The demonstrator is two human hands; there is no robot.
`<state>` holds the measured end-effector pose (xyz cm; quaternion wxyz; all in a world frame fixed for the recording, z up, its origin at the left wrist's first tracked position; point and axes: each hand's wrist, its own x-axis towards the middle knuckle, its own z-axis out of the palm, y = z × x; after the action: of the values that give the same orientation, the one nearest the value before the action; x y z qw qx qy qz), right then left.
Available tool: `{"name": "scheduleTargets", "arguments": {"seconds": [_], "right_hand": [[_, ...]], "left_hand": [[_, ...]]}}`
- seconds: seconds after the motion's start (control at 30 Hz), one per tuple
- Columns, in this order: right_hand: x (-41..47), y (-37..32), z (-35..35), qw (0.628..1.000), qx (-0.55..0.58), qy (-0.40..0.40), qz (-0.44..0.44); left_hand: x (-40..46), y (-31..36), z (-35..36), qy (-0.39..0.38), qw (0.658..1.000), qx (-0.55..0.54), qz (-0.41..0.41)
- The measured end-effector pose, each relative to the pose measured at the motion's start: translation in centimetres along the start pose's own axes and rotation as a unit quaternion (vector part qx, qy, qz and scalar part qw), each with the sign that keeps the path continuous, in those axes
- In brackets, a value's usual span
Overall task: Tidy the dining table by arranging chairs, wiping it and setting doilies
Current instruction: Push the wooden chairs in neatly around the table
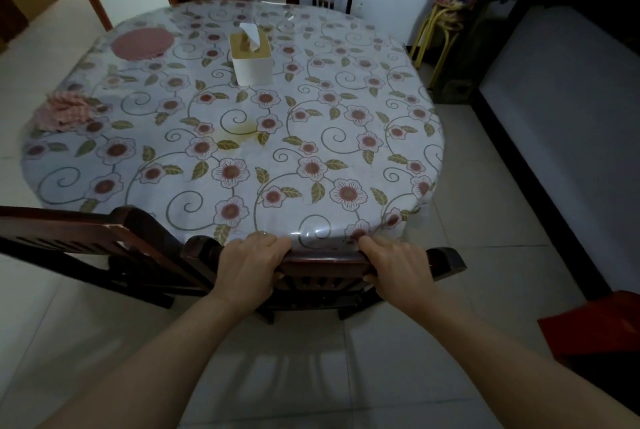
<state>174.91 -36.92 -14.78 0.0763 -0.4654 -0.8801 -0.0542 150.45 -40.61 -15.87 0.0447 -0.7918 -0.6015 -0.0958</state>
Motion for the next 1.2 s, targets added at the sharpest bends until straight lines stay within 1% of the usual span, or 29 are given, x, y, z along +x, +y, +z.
{"name": "scheduleTargets", "arguments": {"seconds": [0.23, 0.3, 0.43, 0.67, 0.77, 0.9, 1.1, 1.2], "right_hand": [[-1.7, -1.2, 0.0, 0.999, -0.011, -0.003, 0.030], [-2.4, -1.5, 0.2, 0.999, -0.005, 0.005, 0.038], [-2.0, -1.3, 0.4, 0.998, -0.003, 0.026, 0.059], [-0.3, 0.3, 0.9, 0.998, 0.051, 0.038, 0.022], [1.0, 1.2, 0.9, 0.998, 0.050, 0.030, 0.017], [2.2, 1.3, 0.7, 0.999, 0.031, 0.041, 0.012], [0.9, 1.9, 1.1, 0.999, 0.044, 0.019, 0.015], [0.2, 1.5, 0.9, 0.998, 0.049, 0.022, 0.019]], "left_hand": [[-0.8, 0.7, -0.3, -0.029, 0.999, 0.014, 0.016], [-0.8, 0.8, -0.4, -0.036, 0.999, 0.020, 0.027], [0.3, 0.6, -0.7, -0.040, 0.999, 0.021, 0.023], [1.3, 0.1, -0.7, -0.054, 0.998, 0.030, 0.025], [2.5, -0.2, -0.7, -0.043, 0.999, 0.028, 0.018], [3.4, -0.9, -1.1, -0.029, 0.999, 0.041, 0.013], [3.1, 0.1, -0.7, -0.029, 0.998, 0.044, 0.019], [2.5, 0.4, -0.6, -0.036, 0.998, 0.048, 0.019]]}}
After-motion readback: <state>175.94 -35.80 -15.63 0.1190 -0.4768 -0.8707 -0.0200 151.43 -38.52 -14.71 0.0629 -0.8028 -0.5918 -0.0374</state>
